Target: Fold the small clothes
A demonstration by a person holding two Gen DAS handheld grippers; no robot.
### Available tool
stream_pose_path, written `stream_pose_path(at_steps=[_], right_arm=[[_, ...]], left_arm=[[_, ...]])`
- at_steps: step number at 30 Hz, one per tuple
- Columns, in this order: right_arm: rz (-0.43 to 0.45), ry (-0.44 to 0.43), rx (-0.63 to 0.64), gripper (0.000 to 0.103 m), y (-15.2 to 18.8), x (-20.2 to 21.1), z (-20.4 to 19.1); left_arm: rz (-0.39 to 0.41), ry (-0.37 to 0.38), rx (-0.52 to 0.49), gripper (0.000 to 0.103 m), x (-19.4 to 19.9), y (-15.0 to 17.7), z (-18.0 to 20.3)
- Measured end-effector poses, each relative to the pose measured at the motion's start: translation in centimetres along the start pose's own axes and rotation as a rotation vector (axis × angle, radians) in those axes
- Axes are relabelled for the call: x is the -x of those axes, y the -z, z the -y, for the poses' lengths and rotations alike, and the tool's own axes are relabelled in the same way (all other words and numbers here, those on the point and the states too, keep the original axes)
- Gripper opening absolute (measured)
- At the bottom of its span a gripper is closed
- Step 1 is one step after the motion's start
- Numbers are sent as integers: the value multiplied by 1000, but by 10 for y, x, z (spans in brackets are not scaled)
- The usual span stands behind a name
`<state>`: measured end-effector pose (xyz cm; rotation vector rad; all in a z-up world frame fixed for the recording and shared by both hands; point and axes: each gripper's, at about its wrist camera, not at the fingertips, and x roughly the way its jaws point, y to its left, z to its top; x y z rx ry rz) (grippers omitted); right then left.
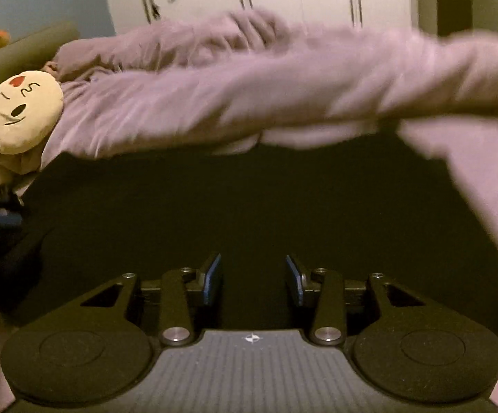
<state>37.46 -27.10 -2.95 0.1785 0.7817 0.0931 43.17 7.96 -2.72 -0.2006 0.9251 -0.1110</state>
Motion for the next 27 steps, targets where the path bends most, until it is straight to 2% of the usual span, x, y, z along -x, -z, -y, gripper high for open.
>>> stream_pose_path(at_steps=[2,3,7,10,12,14,17,23,27], right_arm=[[-7,41,-15,36,13,-12,-1],[1,52,-5,35,16,-16,1],[6,86,57,32,10,-19,4],[2,174,100,30,7,-18,8],[-3,262,80,30,5,-14,15],[-10,307,29,30,2,-8,19],[-26,350,27,30,2,1,2],[-56,334,-38,31,23,24,-34],[-108,313,-98,33,47,28,-49]], left_arm=[[-70,-10,4,80,-14,10,4],[-81,-28,-13,80,-18,13,7],[-93,-30,-20,83,-24,10,5],[-107,-17,-15,83,-23,8,2],[-115,-12,-31,83,-25,6,-1],[-119,-4,-40,83,-23,6,-2],[-131,7,-54,83,-20,11,-2],[-174,36,-110,86,-18,10,-4],[-171,57,-149,88,-16,16,-5]])
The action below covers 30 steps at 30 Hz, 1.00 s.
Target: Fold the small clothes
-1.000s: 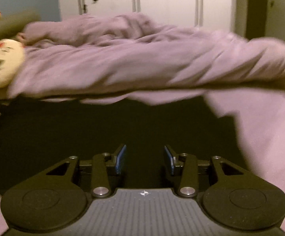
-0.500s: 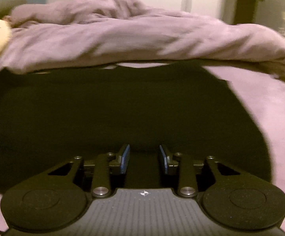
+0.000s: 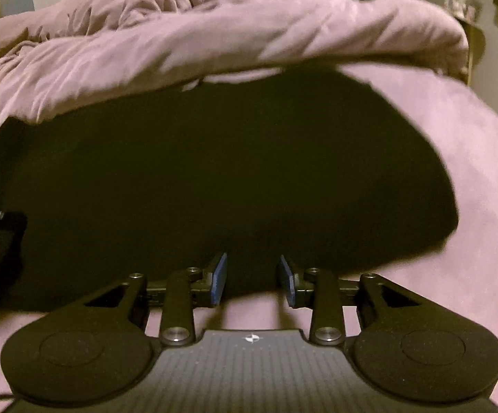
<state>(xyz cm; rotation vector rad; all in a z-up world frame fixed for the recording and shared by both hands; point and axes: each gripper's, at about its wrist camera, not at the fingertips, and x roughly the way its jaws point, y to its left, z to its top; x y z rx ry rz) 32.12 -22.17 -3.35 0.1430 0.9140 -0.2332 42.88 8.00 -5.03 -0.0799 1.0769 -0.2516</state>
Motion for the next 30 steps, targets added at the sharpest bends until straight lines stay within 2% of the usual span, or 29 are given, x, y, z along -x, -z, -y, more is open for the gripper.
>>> stream_pose_path(at_steps=[4,9,12,15,17,20,22,25,28,30], right_arm=[[-51,-28,-37,34,25,4,-7],[-58,-48,-76,40,41,9,-9],[-57,-76,-116,42,39,8,-6],[-60,-111,-122,44,37,6,-1],[-67,-131,-105,44,34,6,2],[-63,-156,-86,43,29,11,6],[-54,-163,-79,43,24,14,9],[-43,-170,-86,43,18,15,11],[-16,-197,-89,43,15,17,10],[4,-208,-84,40,10,18,6]], left_arm=[[23,39,7,89,13,6,-7],[52,91,130,89,41,14,-39],[102,37,191,89,57,18,-64],[116,29,258,89,61,15,-87],[105,41,285,89,55,7,-97],[40,119,329,89,30,-11,-107],[-5,208,355,89,11,-20,-112],[-64,232,372,88,-13,-30,-113],[-80,208,335,74,-19,-37,-109],[-88,192,297,46,-16,-37,-108]])
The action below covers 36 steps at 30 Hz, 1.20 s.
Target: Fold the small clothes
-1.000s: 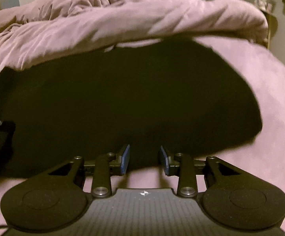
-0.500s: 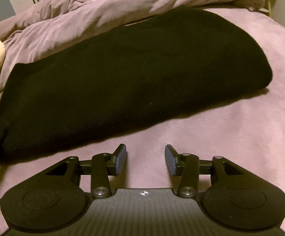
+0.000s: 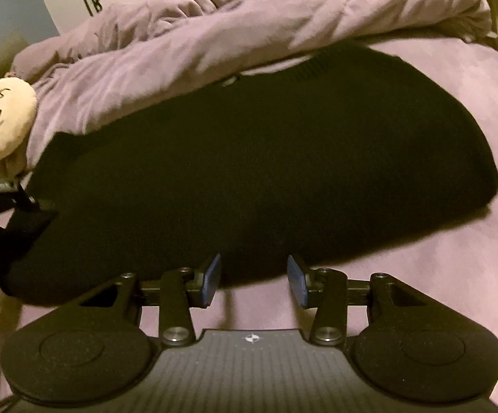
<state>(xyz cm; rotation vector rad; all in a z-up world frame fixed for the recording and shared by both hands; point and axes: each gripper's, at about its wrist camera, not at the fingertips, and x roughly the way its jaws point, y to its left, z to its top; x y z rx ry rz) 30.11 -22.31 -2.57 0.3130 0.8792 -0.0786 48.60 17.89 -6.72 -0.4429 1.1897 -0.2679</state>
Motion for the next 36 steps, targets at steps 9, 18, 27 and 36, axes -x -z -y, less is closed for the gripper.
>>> stream_pose_path(at_steps=[9,18,27,36], right_arm=[[83,-7,38,21,-22,-4,-21],[15,-2,107,17,-23,-55,-43],[-25,-27,98,17,-16,-58,-35],[-44,-33,116,17,-19,-67,-36]], left_arm=[[-6,39,25,53,6,-3,-13],[-53,28,-17,47,-13,-12,2],[-39,124,44,30,5,-15,-7],[-46,81,89,28,-5,-14,-6]])
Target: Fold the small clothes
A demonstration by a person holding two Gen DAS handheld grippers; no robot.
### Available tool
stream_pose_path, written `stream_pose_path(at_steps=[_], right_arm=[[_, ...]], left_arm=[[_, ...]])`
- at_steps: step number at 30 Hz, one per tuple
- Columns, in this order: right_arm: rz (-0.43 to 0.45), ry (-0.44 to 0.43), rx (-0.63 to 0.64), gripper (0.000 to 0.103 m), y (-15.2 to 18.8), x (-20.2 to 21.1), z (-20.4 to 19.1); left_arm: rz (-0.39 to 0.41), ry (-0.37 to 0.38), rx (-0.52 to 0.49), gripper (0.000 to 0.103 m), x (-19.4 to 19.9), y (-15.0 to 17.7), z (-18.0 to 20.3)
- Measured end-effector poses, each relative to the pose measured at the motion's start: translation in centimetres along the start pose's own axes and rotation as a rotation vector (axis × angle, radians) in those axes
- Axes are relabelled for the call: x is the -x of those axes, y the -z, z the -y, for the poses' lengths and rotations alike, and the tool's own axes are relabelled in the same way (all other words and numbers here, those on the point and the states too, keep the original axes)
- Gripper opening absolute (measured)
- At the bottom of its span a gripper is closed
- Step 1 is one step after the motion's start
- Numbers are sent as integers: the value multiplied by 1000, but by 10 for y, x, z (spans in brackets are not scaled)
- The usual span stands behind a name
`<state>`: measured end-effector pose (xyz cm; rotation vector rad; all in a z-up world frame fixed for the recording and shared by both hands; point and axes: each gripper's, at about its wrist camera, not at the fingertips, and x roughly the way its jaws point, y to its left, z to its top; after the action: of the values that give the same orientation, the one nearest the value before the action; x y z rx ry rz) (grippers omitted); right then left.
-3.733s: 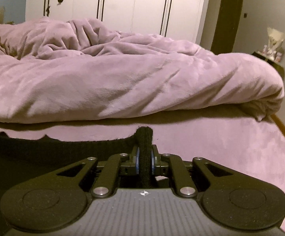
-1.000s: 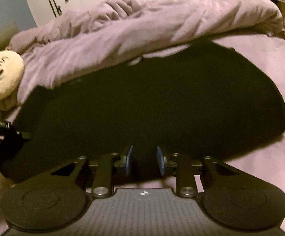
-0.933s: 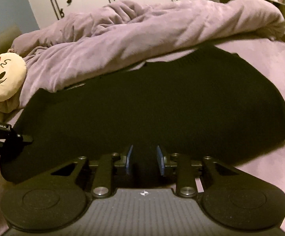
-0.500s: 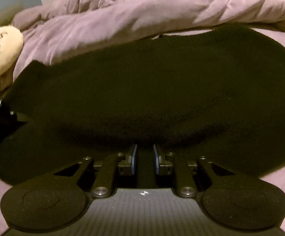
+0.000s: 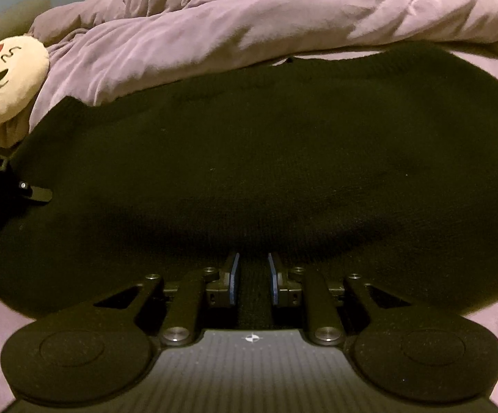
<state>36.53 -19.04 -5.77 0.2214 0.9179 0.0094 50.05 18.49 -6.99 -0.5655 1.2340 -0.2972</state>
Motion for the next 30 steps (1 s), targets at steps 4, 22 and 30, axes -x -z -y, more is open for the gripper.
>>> stream_pose_path(at_steps=[4,22,30], right_arm=[[19,-30,-55,18,-1,24,9],[100,23,-253,26,32,104,88],[87,38,-253,32,42,122,122]], left_arm=[[65,23,-46,27,30,6,30],[99,120,-250,13,-37,92,265],[-34,118,-371,37,-38,142,269]])
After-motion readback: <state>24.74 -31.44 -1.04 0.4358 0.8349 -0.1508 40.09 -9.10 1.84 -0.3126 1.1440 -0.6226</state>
